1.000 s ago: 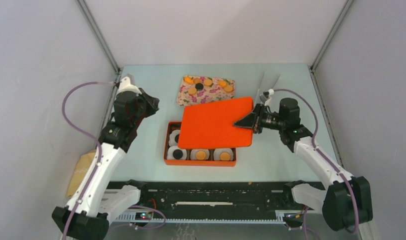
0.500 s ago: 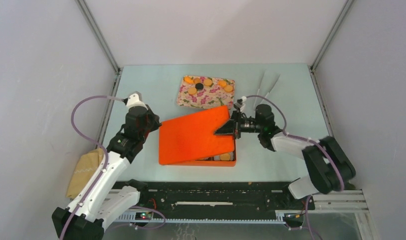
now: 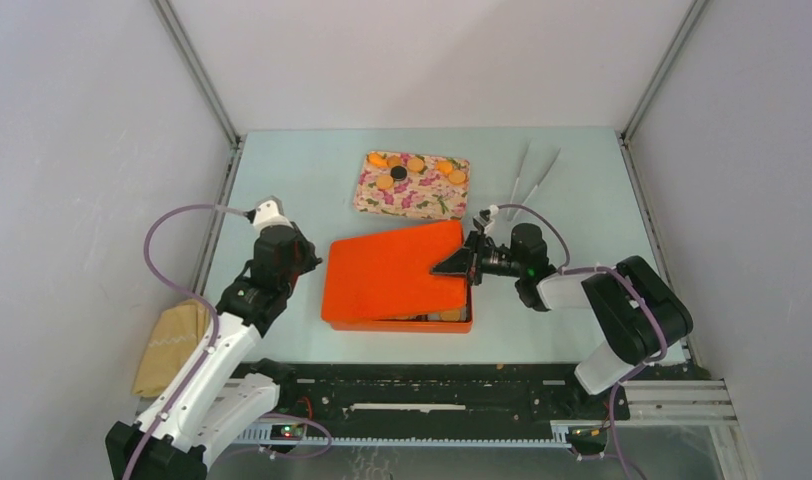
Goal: Pack the cookies
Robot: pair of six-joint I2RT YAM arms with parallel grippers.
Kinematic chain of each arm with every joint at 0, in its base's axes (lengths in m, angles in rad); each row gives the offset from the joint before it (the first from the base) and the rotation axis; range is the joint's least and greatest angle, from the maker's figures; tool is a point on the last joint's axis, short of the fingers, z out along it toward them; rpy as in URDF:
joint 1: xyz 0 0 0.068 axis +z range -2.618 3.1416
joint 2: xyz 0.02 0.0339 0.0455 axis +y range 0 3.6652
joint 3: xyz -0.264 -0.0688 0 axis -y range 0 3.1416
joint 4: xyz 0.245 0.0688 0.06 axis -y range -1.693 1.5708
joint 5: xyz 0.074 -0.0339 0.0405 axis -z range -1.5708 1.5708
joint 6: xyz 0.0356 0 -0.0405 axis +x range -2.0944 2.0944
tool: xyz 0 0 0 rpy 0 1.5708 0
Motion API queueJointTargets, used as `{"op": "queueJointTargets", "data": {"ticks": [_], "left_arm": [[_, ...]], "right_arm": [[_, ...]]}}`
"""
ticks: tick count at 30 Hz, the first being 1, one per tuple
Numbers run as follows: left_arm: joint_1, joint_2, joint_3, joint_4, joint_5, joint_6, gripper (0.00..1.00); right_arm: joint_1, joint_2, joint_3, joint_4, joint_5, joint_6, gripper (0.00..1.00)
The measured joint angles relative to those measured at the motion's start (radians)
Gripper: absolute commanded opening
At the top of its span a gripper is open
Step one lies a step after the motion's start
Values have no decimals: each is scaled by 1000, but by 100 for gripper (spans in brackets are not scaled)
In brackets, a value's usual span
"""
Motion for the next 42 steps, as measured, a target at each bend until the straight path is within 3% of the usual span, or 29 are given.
{"op": "queueJointTargets", "data": {"ticks": [14,25,27,31,34,38,42], "left_arm": [[-11,11,-48,68,37,-15,0],[-83,189,-274,385,187,-66,0],[-87,213,-274,426,198,-69,0],[-90,246,-276,485,219,-70,0],[-90,266,-284,520,231,-77,0],[-90,304,-292,589,258,-93,0],[-90,357,-291,673,288,-99,0]], "right_arm": [[-47,3,-24,1,-13,-29,0],[-93,92,-24,-3,-51,-47,5],[-97,93,-24,-9,-51,-50,16],[-98,88,-24,-46,-42,-69,51],[-101,53,-25,-151,-1,-107,71],[-101,-93,-25,-361,81,-201,81],[-102,-297,-22,-592,195,-297,82]]}}
